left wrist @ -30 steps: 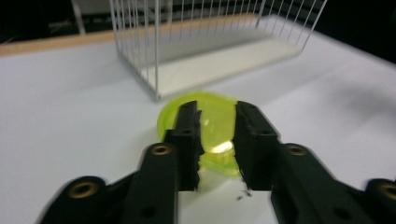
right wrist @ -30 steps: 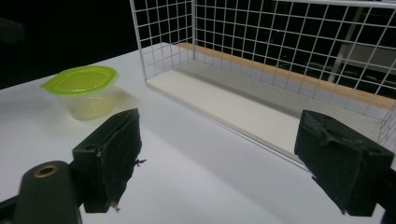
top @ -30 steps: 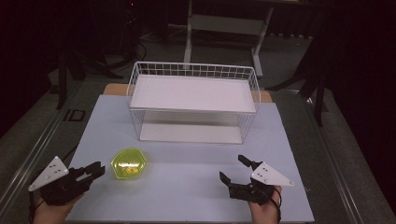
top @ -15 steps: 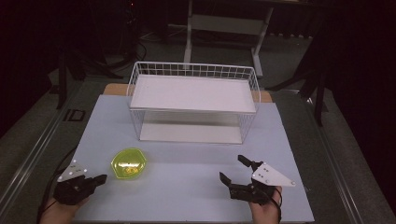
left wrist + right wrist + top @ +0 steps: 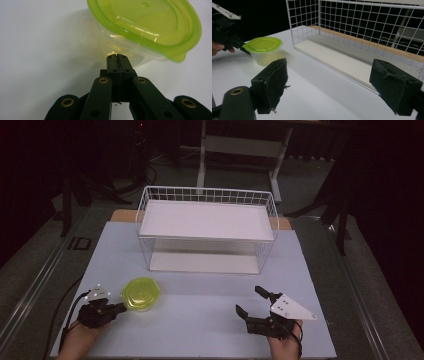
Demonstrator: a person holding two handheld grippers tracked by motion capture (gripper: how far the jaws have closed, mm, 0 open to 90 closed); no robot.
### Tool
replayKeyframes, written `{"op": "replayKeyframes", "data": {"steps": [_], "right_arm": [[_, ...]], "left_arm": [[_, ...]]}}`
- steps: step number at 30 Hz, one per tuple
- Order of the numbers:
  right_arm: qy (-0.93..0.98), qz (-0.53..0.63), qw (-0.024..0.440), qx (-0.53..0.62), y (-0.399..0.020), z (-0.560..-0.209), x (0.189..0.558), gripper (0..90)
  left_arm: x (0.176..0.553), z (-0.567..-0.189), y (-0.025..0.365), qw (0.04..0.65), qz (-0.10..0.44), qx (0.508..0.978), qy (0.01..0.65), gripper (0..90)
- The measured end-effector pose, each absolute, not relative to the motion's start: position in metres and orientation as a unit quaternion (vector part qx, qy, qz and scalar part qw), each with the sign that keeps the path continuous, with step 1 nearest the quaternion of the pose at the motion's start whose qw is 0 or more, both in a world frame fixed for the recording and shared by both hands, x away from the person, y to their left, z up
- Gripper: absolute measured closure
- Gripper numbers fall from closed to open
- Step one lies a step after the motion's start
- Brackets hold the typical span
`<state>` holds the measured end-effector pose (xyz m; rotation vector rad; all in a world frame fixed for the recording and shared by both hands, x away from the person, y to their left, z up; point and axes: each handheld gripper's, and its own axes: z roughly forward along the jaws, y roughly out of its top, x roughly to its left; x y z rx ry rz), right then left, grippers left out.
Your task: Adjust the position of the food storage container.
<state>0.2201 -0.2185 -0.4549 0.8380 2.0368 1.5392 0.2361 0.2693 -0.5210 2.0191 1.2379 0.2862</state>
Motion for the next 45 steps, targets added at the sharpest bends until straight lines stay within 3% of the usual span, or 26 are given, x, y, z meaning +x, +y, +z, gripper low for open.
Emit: {"op": "replayKeyframes", "data": {"steps": [12,25,45], "right_arm": [[0.741,0.557,0.227,0.299,-0.218,-0.455,0.219,14.8],[0.743,0.557,0.225,0.295,-0.216,-0.455,0.219,14.9],[0.743,0.558,0.223,0.295,-0.218,-0.455,0.218,15.0]], "left_arm": [[0.263,-0.522,0.246,0.370,0.109,0.794,0.470,90.0],[0.272,-0.521,0.248,0.372,0.119,0.782,0.486,90.0],[0.305,-0.523,0.193,0.372,0.096,0.801,0.459,90.0]]}}
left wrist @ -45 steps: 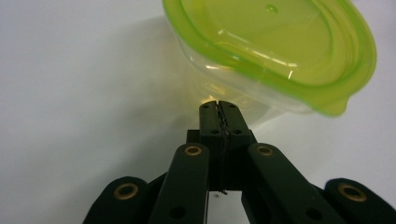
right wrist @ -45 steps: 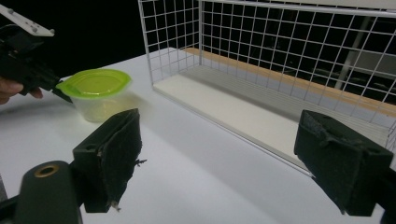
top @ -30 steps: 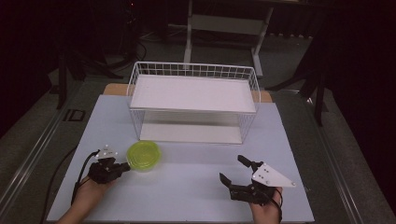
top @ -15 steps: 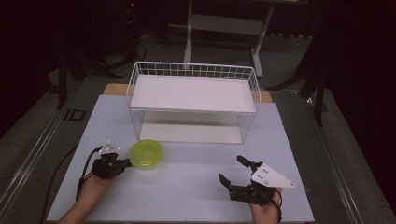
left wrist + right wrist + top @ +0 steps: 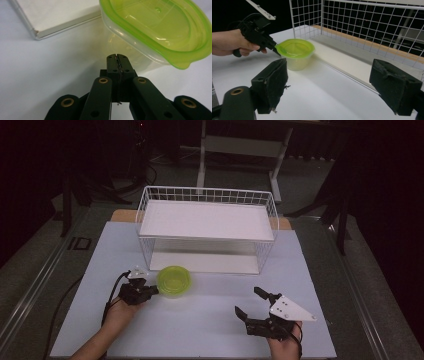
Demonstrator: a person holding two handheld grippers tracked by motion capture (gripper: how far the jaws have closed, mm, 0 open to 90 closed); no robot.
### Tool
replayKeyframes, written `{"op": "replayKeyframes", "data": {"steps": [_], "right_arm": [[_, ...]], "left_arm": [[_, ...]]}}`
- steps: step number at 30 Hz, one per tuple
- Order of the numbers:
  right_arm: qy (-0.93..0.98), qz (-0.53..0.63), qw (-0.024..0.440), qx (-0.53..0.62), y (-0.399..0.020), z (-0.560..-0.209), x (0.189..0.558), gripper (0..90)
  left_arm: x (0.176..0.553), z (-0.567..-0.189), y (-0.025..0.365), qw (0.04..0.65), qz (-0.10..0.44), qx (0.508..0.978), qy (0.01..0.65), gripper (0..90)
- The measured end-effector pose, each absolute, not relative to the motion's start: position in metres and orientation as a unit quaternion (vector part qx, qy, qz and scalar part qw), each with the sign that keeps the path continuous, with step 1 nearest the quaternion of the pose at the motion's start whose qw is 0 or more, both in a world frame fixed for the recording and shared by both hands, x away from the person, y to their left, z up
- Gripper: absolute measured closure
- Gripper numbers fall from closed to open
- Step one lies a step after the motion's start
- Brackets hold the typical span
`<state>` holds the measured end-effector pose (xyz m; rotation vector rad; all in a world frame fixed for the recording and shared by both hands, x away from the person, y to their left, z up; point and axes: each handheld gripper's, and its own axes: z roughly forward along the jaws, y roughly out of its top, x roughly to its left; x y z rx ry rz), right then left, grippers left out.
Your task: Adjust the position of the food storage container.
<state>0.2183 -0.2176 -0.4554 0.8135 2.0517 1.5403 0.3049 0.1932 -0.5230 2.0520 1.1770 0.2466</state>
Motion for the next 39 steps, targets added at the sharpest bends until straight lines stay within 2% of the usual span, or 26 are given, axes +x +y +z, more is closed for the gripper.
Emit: {"op": "replayKeyframes", "data": {"steps": [7,12,39], "right_arm": [[0.742,0.558,0.222,0.297,-0.219,-0.457,0.220,15.0],[0.744,0.557,0.224,0.295,-0.217,-0.456,0.220,15.0],[0.742,0.558,0.221,0.298,-0.224,-0.457,0.220,15.0]], "left_arm": [[0.301,-0.517,0.206,0.379,0.118,0.789,0.469,90.0],[0.303,-0.518,0.205,0.383,0.111,0.786,0.473,90.0],[0.330,-0.527,0.127,0.395,0.083,0.804,0.436,90.0]]}}
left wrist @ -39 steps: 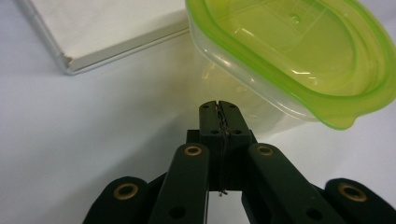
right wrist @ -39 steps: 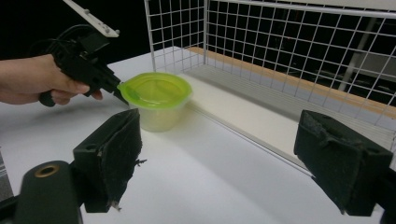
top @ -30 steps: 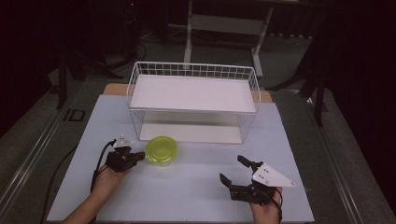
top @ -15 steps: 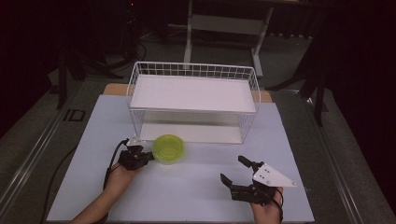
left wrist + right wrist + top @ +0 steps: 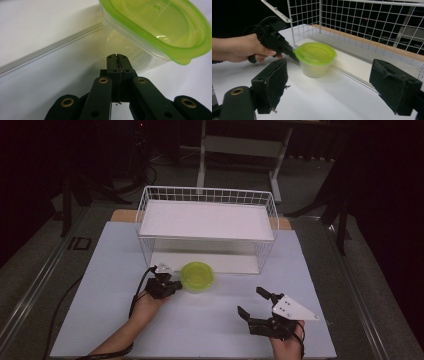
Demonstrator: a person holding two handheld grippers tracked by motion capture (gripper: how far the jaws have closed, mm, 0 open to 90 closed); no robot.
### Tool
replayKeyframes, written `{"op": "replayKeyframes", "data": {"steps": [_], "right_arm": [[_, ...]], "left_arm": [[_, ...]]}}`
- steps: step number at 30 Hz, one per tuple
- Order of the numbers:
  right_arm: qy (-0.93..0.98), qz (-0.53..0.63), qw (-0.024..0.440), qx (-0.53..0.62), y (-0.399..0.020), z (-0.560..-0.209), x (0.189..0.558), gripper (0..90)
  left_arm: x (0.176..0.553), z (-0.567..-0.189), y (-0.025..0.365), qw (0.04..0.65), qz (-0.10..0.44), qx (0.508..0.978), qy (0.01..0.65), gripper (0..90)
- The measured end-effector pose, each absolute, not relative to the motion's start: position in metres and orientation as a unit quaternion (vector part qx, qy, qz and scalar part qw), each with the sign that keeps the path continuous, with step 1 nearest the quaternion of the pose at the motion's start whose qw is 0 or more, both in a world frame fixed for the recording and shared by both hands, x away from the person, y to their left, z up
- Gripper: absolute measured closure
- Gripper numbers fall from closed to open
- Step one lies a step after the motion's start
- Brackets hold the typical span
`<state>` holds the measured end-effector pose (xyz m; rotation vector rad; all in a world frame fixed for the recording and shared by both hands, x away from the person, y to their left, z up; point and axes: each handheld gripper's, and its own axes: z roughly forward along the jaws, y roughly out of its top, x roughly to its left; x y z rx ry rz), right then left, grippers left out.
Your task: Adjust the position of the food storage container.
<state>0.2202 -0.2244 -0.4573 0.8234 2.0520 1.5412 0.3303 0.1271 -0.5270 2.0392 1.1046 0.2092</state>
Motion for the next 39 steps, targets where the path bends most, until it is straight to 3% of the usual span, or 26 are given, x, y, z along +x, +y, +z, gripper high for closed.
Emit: {"op": "replayKeyframes", "data": {"steps": [14,23,27,30,33,39], "right_arm": [[0.744,0.557,0.219,0.299,-0.225,-0.458,0.220,15.0],[0.745,0.555,0.220,0.297,-0.223,-0.458,0.220,15.0],[0.751,0.552,0.221,0.289,-0.218,-0.457,0.217,15.0],[0.753,0.551,0.216,0.288,-0.215,-0.457,0.216,15.1],[0.754,0.551,0.210,0.288,-0.212,-0.457,0.216,15.2],[0.755,0.551,0.206,0.290,-0.211,-0.455,0.216,15.2]], "left_arm": [[0.331,-0.525,0.117,0.401,0.083,0.812,0.416,89.3],[0.307,-0.510,0.145,0.429,0.093,0.805,0.399,74.7],[0.295,-0.507,0.155,0.449,0.093,0.797,0.393,52.2],[0.284,-0.505,0.163,0.472,0.085,0.789,0.384,41.0],[0.276,-0.502,0.167,0.486,0.069,0.789,0.370,17.9],[0.258,-0.488,0.171,0.517,0.083,0.774,0.356,8.0]]}}
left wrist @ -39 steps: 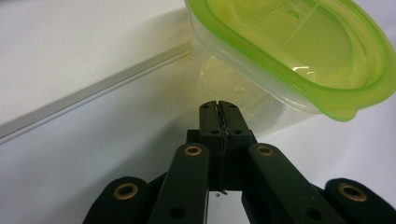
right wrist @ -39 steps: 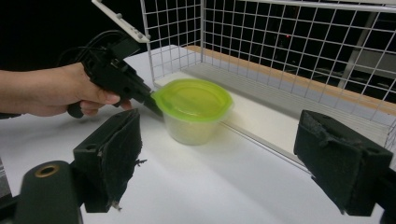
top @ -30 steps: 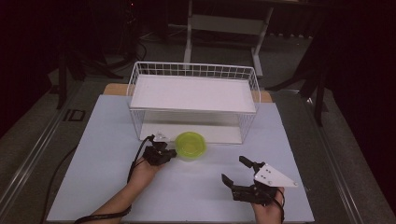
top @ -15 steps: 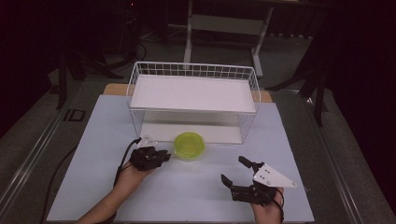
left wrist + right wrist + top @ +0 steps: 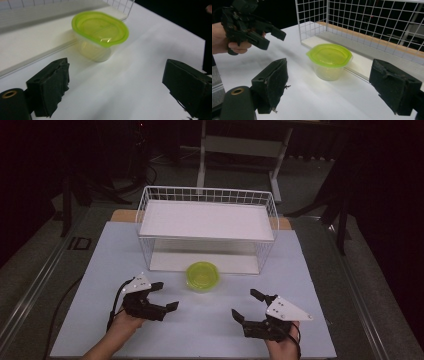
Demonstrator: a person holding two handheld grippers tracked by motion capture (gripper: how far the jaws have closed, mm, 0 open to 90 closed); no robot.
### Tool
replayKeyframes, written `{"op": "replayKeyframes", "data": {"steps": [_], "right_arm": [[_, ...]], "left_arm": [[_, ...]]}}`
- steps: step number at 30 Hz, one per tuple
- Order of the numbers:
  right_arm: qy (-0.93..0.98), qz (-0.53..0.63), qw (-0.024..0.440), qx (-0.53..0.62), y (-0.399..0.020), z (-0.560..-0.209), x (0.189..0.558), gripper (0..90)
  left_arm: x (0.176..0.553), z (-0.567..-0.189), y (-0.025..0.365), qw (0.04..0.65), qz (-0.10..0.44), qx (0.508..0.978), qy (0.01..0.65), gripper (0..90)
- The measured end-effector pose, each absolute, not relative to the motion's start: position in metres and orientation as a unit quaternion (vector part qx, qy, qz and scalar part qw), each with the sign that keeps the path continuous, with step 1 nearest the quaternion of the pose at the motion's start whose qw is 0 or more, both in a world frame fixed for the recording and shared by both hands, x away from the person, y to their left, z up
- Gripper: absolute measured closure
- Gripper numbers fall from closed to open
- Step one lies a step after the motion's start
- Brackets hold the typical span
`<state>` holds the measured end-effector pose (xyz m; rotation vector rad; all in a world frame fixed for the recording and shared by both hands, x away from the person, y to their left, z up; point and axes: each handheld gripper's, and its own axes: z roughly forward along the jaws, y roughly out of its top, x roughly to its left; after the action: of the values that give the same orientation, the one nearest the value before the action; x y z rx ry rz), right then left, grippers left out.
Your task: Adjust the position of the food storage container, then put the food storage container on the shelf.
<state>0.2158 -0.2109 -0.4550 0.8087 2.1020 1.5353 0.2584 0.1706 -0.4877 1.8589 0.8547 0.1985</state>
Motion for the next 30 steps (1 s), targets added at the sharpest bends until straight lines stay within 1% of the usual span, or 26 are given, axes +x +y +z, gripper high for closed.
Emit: {"op": "replayKeyframes", "data": {"steps": [3,8,10,12,14,15,20,22,24,28,30], "right_arm": [[0.757,0.550,0.206,0.286,-0.209,-0.455,0.215,15.2],[0.759,0.549,0.201,0.288,-0.207,-0.457,0.218,15.2],[0.761,0.548,0.197,0.287,-0.207,-0.458,0.220,15.3],[0.760,0.550,0.192,0.286,-0.206,-0.458,0.222,16.4],[0.766,0.542,0.197,0.283,-0.203,-0.456,0.226,16.3],[0.767,0.542,0.194,0.284,-0.202,-0.455,0.227,16.4],[0.774,0.536,0.188,0.281,-0.196,-0.447,0.239,16.3],[0.776,0.533,0.184,0.285,-0.194,-0.445,0.247,16.4],[0.773,0.539,0.171,0.288,-0.192,-0.442,0.258,16.3],[0.775,0.531,0.178,0.291,-0.185,-0.443,0.277,15.5],[0.774,0.531,0.169,0.299,-0.182,-0.446,0.285,15.5]], "left_arm": [[0.257,-0.485,0.171,0.525,0.077,0.771,0.354,4.1],[0.259,-0.488,0.168,0.543,0.051,0.761,0.352,3.0],[0.258,-0.488,0.165,0.545,0.056,0.759,0.352,2.9],[0.257,-0.486,0.162,0.562,0.041,0.752,0.343,2.9],[0.255,-0.482,0.158,0.567,0.045,0.752,0.334,3.0],[0.254,-0.479,0.156,0.571,0.056,0.750,0.329,3.0],[0.256,-0.464,0.151,0.567,0.077,0.755,0.320,3.1],[0.260,-0.459,0.150,0.566,0.075,0.754,0.324,3.1],[0.263,-0.458,0.149,0.563,0.088,0.751,0.333,4.3],[0.272,-0.460,0.145,0.549,0.077,0.755,0.351,5.1],[0.277,-0.462,0.143,0.534,0.069,0.759,0.365,5.2]]}}
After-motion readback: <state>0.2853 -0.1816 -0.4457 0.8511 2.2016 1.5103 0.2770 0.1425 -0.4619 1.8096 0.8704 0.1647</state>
